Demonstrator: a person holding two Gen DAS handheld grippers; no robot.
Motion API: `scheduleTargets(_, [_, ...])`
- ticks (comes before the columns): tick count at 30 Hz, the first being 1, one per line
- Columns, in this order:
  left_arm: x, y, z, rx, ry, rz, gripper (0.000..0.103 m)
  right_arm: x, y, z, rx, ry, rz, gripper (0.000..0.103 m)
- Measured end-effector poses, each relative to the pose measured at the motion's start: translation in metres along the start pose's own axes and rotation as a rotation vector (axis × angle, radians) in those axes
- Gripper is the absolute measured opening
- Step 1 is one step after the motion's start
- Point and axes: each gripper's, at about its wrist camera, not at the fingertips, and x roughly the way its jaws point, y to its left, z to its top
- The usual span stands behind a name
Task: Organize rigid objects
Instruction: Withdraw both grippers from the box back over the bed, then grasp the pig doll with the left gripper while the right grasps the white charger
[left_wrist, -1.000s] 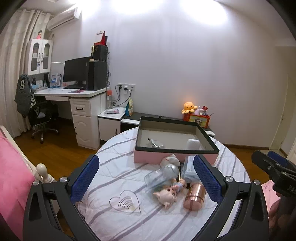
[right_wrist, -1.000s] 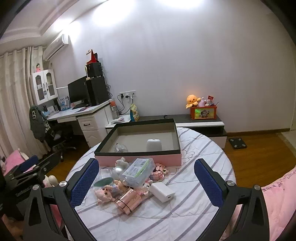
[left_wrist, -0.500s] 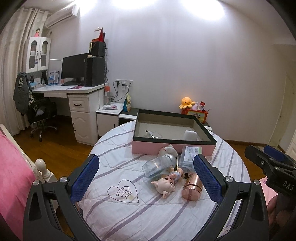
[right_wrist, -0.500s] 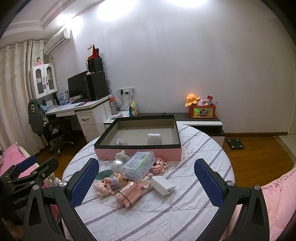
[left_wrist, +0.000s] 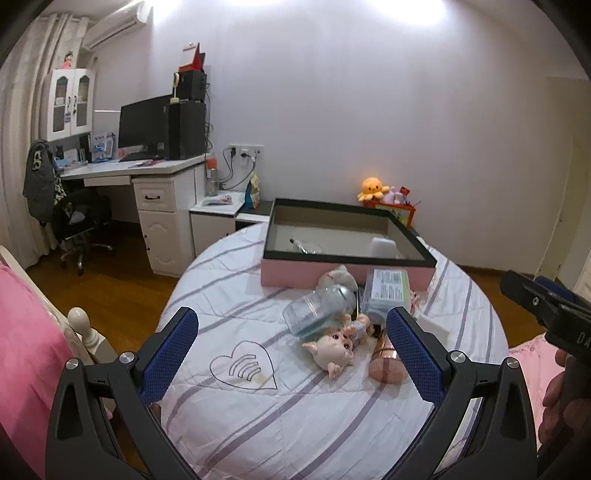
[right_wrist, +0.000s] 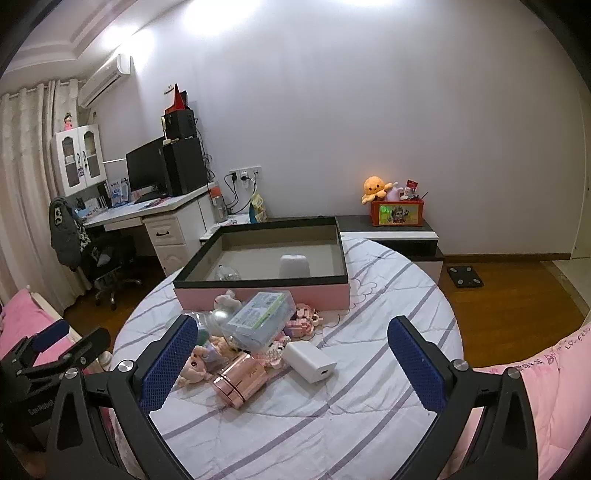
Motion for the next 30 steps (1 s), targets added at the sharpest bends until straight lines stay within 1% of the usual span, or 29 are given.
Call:
scheduleTargets(5, [0.015,0.0,-0.009,0.004,0.046,-0.006,0.103,0.019,-0.009,-0.009,0.004,0.06,-0.02,0.103])
scheduleTargets(12, [0.056,-0.004,-0.032,0.007,0.167,-0.017,0.103,0.053,-0.021,-0.031,-0.005,0.168,-0.049,0.103])
scheduleTargets(17, [0.08,-0.008,-0.041,0.006,0.228,-0.036,0.103,0.08,-0.025,-0.047,-0.039,0.248,-0.07,0.102])
scheduleTargets(20, [0.096,-0.01,-0.044,-0.004,0.267,-0.046,0.103,0.093,-0.025,-0.052,-0.067,0.275,-0.079,0.101])
scheduleTargets(25, [0.117,-0.013,-0.043,-0.026,0.315,-0.068,0.103,0.111,-0.024,-0.054,-0.112,0.291,-0.08,0.1])
scheduleTargets(27, [0.125,-0.015,-0.042,-0.028,0.332,-0.068,0.102,0.118,-0.024,-0.054,-0.117,0.3,-0.071,0.096])
scheduleTargets(30, [0.129,-0.015,-0.038,-0.039,0.33,-0.09,0.099,0.127,-0.024,-0.051,-0.131,0.305,-0.063,0.09])
